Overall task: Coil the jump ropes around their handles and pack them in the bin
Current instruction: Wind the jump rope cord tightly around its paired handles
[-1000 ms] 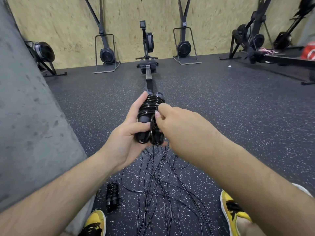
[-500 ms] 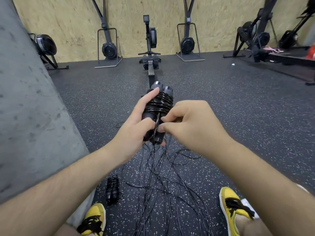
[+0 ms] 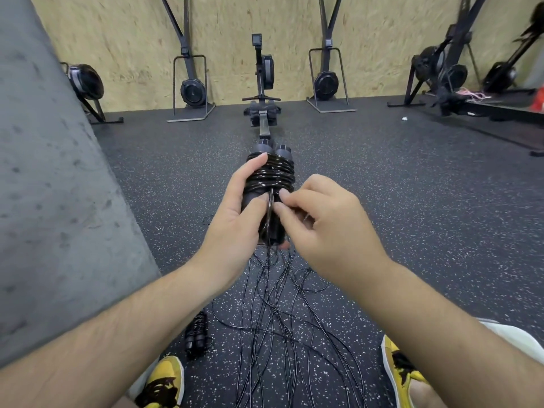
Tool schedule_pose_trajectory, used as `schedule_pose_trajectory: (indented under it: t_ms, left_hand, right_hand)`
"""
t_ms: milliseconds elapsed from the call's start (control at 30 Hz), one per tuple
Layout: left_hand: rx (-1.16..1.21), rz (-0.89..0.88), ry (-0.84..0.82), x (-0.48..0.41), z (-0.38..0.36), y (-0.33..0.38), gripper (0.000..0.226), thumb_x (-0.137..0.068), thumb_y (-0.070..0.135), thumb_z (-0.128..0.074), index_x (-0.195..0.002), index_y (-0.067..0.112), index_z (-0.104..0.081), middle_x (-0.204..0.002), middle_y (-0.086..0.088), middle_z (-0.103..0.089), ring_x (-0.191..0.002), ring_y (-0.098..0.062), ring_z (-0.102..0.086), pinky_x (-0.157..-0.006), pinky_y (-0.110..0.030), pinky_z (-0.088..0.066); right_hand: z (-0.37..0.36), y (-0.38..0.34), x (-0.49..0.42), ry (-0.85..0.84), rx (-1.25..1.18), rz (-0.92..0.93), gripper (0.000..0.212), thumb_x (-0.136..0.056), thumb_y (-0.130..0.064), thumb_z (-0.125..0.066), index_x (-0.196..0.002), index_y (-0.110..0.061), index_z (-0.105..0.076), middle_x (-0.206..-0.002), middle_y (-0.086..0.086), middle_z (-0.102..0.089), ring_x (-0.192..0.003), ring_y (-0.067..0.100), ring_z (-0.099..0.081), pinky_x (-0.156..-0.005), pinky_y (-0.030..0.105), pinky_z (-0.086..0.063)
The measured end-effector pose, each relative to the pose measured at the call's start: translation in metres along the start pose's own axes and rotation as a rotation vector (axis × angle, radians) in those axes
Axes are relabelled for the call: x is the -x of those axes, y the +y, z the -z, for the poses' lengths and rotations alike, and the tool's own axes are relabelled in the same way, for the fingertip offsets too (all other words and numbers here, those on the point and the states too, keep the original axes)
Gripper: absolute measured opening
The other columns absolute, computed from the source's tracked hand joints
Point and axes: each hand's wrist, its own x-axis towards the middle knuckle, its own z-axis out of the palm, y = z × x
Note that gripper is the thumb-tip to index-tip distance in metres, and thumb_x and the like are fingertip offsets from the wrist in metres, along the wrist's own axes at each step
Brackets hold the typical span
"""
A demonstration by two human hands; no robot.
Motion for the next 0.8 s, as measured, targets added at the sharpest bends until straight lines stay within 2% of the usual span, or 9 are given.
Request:
schedule_pose_trajectory:
  t_ms: [100,167,233,333,400,500,600,700,800]
  left_hand:
    - [-0.029,-0.025,0.021,-0.001,-0.001,-0.001,0.049,-0.104,0.004,-0.045,-0.135,0.042,-0.053,-0.122,0.002,-0.070,-0.092,-0.020,-0.069,-0.070,-0.040,-0.059]
    - [-0.054,-0.037,0.007,0.000,0.000,0.000,0.050,-0.102,0.004,-0.045,-0.133,0.043,-0.054,-0.122,0.003,-0.070,-0.099,-0.018,-0.068,-0.073,-0.036,-0.059]
    - [-0.021,-0.021,-0.014,0.001,0.002,0.002,0.051,-0.094,0.008,-0.044,-0.130,0.041,-0.057,-0.123,0.002,-0.070,-0.105,-0.017,-0.066,-0.076,-0.032,-0.057]
    - [0.007,-0.011,-0.039,0.003,0.004,0.002,0.058,-0.081,0.009,-0.040,-0.130,0.036,-0.058,-0.128,-0.004,-0.066,-0.110,-0.021,-0.063,-0.078,-0.035,-0.055]
    - [0.011,-0.020,-0.035,0.005,0.001,0.000,0.058,-0.078,0.008,-0.041,-0.126,0.037,-0.059,-0.128,-0.005,-0.064,-0.105,-0.020,-0.064,-0.074,-0.035,-0.055]
    - [0.052,-0.039,-0.036,0.008,-0.007,-0.001,0.054,-0.077,0.006,-0.041,-0.118,0.036,-0.061,-0.117,-0.004,-0.067,-0.088,-0.012,-0.068,-0.063,-0.027,-0.055]
    - [0.075,-0.054,-0.026,0.010,-0.013,0.000,0.053,-0.077,0.006,-0.042,-0.114,0.037,-0.063,-0.118,-0.005,-0.066,-0.088,-0.010,-0.067,-0.059,-0.024,-0.054]
    - [0.086,-0.045,-0.014,0.009,-0.014,0.000,0.052,-0.078,0.006,-0.043,-0.111,0.040,-0.065,-0.118,-0.004,-0.067,-0.087,-0.011,-0.067,-0.058,-0.025,-0.053]
    - [0.078,-0.016,-0.010,0.005,-0.010,0.000,0.053,-0.077,0.007,-0.042,-0.113,0.039,-0.063,-0.118,-0.005,-0.067,-0.085,-0.015,-0.068,-0.061,-0.029,-0.054]
  right_hand:
    - [0.003,0.005,-0.003,-0.001,0.044,0.063,0.020,-0.090,-0.027,-0.065,-0.086,-0.009,-0.073,-0.080,-0.001,-0.056,-0.066,0.009,-0.053,-0.064,0.034,-0.049]
    - [0.002,0.005,-0.003,-0.009,0.074,0.106,0.024,-0.092,-0.027,-0.061,-0.079,-0.008,-0.069,-0.078,0.001,-0.054,-0.063,0.017,-0.053,-0.059,0.036,-0.048]
    - [0.000,0.004,-0.003,-0.012,0.111,0.150,0.027,-0.093,-0.024,-0.059,-0.075,-0.006,-0.065,-0.077,0.004,-0.053,-0.060,0.024,-0.052,-0.056,0.038,-0.046]
    - [-0.004,0.004,-0.002,0.028,0.166,0.195,0.025,-0.093,-0.019,-0.060,-0.072,-0.005,-0.062,-0.076,0.007,-0.052,-0.057,0.026,-0.050,-0.055,0.036,-0.042]
    - [-0.005,0.003,-0.002,0.060,0.205,0.228,0.023,-0.092,-0.017,-0.059,-0.071,-0.005,-0.059,-0.076,0.009,-0.052,-0.057,0.028,-0.050,-0.054,0.033,-0.039]
    - [-0.005,0.004,-0.003,0.109,0.228,0.239,0.022,-0.092,-0.015,-0.056,-0.071,-0.007,-0.056,-0.074,0.009,-0.052,-0.057,0.028,-0.050,-0.053,0.034,-0.041]
    - [-0.007,0.003,-0.004,0.155,0.229,0.164,0.021,-0.091,-0.015,-0.059,-0.072,-0.011,-0.051,-0.073,0.005,-0.050,-0.056,0.026,-0.050,-0.053,0.034,-0.038]
    - [-0.010,0.001,-0.003,0.192,0.160,0.031,0.030,-0.090,-0.015,-0.064,-0.075,-0.021,-0.039,-0.073,-0.005,-0.043,-0.058,0.019,-0.044,-0.056,0.032,-0.034]
    - [-0.012,0.003,-0.003,0.139,-0.024,-0.116,0.024,-0.093,-0.019,-0.064,-0.078,-0.015,-0.046,-0.076,-0.007,-0.049,-0.065,0.014,-0.050,-0.062,0.035,-0.045]
